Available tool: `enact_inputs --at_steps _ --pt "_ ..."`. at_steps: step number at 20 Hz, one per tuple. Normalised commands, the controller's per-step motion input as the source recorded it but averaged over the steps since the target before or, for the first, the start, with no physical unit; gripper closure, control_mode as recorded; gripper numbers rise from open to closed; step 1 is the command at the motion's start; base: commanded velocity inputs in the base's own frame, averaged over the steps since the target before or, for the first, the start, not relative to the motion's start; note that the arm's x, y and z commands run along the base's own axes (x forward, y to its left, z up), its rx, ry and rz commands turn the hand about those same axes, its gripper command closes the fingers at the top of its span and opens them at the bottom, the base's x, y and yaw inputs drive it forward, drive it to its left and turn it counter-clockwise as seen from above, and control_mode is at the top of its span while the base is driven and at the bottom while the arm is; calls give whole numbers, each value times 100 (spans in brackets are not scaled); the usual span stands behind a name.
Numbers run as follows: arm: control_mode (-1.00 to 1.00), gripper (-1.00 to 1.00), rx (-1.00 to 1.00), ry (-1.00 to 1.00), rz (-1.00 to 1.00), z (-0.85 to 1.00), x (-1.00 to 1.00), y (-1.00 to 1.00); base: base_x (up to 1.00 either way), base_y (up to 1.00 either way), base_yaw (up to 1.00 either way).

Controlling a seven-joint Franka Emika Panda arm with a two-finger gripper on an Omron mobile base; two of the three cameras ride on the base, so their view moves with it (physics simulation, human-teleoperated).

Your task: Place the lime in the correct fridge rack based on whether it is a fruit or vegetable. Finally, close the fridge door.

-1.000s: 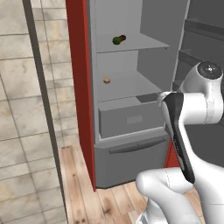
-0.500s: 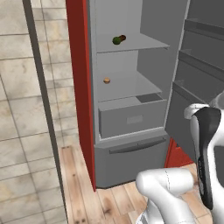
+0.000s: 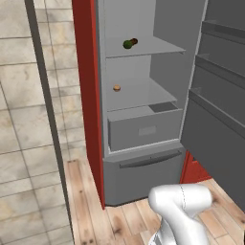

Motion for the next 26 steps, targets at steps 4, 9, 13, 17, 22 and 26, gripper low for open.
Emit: enact_inputs --at_steps 4,9,13,17,22,26 --pt "-100 -100 6 -1 -10 -4 -83 -99 0 0 0" --pt "-100 -100 10 0 -9 -2 -64 -100 0 0 0" --pt "-100 -100 12 0 -6 -5 -56 -100 0 0 0" --pt "-100 -100 6 0 -1 -16 -29 -100 0 0 0" --pt "-100 -100 -2 -1 2 -28 20 -84 0 0 0" --pt "-100 -100 -3 -2 2 -71 50 -56 0 0 0"
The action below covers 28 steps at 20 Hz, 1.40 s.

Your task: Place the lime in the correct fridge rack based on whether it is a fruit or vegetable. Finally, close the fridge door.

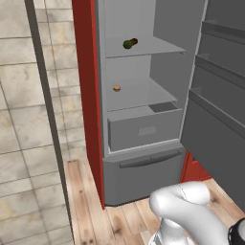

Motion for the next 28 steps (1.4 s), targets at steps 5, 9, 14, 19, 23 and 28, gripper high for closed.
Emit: enact_inputs --at_steps 5,9,14,19,23,28 --pt "-100 -100 0 0 0 -68 78 -36 0 0 0" --pt "-100 -100 0 0 0 -63 95 -12 0 0 0" --pt "-100 -100 0 0 0 -40 65 -24 0 0 0" --pt "-100 -100 0 0 1 -30 24 -65 0 0 0" --pt "-100 -100 0 0 0 -28 56 -36 0 0 0" --pt "-100 -100 0 0 0 -35 64 -47 0 0 0"
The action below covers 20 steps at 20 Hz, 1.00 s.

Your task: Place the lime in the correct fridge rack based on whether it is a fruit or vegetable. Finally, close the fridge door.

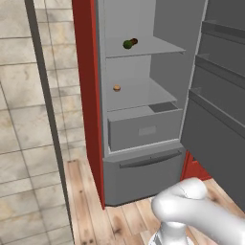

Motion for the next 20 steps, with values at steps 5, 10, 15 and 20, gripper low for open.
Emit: enact_inputs --at_steps 5,10,15,20 --pt "-100 -100 1 0 0 -34 47 -66 0 0 0" --pt "-100 -100 0 0 0 -29 46 -63 0 0 0" --pt "-100 -100 0 0 0 -26 74 -29 0 0 0" --pt "-100 -100 1 0 0 -17 85 -3 0 0 0"
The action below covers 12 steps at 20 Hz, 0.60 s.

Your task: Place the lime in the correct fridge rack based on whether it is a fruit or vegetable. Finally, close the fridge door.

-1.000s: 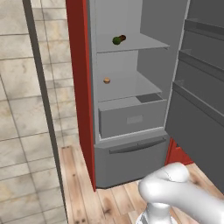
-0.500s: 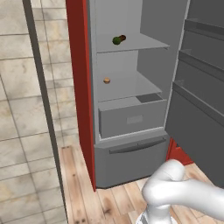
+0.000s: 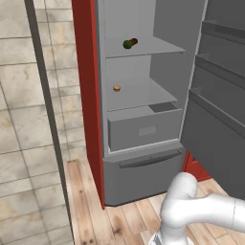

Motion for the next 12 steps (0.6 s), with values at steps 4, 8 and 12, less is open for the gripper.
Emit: enact_inputs --at_steps 4,8,12 --pt "-100 -100 4 0 0 -5 61 32 0 0 0" --pt "-100 -100 9 0 6 0 23 87 0 0 0" --pt "-100 -100 11 0 15 0 10 100 0 0 0"
